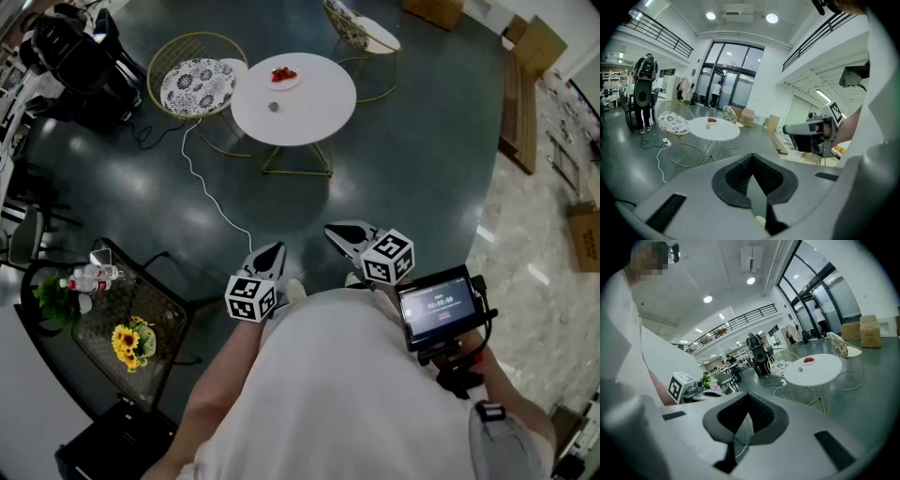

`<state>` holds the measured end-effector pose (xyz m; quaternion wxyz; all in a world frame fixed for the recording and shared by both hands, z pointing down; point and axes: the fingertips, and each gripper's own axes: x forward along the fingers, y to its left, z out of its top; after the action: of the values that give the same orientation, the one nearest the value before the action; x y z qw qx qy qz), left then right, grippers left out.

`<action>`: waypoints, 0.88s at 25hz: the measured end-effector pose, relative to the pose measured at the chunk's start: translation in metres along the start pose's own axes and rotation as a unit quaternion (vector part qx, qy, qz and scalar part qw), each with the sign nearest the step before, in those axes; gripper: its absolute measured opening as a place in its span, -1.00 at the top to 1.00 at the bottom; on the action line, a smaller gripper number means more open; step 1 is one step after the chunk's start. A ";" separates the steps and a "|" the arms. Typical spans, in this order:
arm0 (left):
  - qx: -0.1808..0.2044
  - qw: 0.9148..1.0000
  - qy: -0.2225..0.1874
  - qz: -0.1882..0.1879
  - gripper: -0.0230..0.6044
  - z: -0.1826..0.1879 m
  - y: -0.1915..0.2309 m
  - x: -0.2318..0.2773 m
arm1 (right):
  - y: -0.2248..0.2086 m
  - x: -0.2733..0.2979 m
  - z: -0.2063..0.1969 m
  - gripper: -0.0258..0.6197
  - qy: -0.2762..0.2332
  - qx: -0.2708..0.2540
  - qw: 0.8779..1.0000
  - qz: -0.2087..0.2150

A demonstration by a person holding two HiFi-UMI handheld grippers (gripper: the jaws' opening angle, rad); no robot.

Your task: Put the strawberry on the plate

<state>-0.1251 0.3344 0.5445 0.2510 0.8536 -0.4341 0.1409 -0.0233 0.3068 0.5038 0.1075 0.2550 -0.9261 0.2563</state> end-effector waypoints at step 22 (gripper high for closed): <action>-0.008 0.997 -0.031 0.076 0.90 0.007 -0.113 0.041 | -0.053 -0.109 -0.005 0.90 -0.018 -0.015 0.999 0.037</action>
<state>-0.0091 0.3600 0.5229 0.2330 0.8201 -0.5063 0.1299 0.0978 0.3159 0.4947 0.0852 0.2234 -0.9406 0.2412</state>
